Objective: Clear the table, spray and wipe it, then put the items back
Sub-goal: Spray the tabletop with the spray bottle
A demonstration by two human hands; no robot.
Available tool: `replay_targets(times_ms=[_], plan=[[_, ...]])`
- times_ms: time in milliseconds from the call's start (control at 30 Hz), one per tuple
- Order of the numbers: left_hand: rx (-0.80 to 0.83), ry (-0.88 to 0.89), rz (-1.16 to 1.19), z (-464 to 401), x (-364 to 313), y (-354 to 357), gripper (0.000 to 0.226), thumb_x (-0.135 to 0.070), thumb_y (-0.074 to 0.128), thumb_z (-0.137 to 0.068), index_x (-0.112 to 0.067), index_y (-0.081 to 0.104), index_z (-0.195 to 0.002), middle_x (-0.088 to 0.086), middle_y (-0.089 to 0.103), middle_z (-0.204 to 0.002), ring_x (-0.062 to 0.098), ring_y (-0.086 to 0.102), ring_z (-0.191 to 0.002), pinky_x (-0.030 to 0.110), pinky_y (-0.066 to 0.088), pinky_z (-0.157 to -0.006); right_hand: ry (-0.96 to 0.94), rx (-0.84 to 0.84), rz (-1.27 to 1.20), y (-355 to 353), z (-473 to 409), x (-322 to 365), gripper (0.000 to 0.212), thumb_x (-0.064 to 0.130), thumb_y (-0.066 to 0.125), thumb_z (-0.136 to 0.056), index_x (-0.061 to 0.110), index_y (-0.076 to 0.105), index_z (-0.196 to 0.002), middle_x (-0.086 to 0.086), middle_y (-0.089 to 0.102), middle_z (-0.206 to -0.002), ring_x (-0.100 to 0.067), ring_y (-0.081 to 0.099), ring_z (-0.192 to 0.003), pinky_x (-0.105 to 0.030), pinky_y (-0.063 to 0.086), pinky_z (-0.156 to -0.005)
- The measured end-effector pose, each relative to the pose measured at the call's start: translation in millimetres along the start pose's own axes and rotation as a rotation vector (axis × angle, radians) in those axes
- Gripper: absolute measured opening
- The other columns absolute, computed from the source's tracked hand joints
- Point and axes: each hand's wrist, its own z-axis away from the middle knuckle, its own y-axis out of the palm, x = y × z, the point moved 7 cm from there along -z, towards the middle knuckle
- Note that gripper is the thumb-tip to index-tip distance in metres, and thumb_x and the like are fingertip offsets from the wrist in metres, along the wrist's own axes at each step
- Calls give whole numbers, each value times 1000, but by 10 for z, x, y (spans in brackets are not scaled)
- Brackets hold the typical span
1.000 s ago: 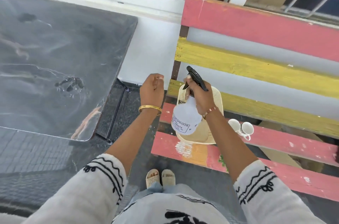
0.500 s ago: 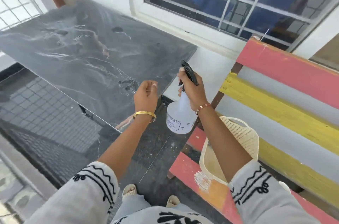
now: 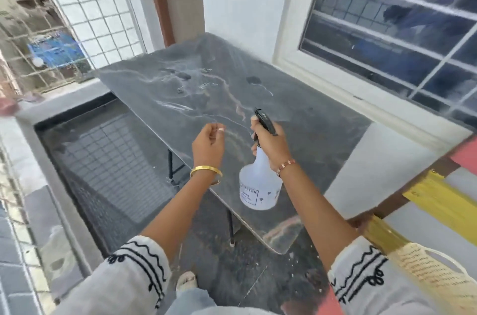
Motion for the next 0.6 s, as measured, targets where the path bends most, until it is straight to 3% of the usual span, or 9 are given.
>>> replay_targets(times_ms=[67,233,300,533,600], plan=[[-14,2,-19,-386,109,-322,13,-22,52,-89,-13,61,-89,1,62,-76,15,55,-70,21,44,-66,23,-8,4,385,-197,5,28,36,58,-89,17,51,-70,-5,45,-62,-11,44,-37,-18,43,-39],[-22,-39,-51,-1005,325,-937,13,-20,50,-88,-15,62,-92,-4,60,-76,11,53,-67,21,42,-61,77,-72,-3,1062,-573,15,24,33,59,-88,13,53,-76,-2,46,-61,-8,42,-31,-16,40,-37],[-9,-57,-51,-1193,371,-1063,14,-20,50,-88,-15,62,-92,-5,60,-75,11,52,-65,19,42,-60,85,-110,-28,1253,-684,37,26,28,60,-88,15,51,-68,-2,46,-59,-7,40,-30,-17,38,-36],[7,-82,-6,-1889,532,-1199,11,-19,51,-88,-16,62,-91,0,62,-80,15,56,-73,25,49,-69,68,-117,3,1912,-1225,125,23,19,60,-85,15,49,-66,-4,49,-60,-10,42,-32,-21,39,-38],[18,-72,-14,-2151,582,-1196,12,-18,51,-88,-15,62,-92,0,62,-81,13,55,-72,14,46,-64,81,-107,6,2098,-1438,123,23,18,60,-85,16,48,-65,-4,48,-58,-12,42,-35,-21,39,-40]])
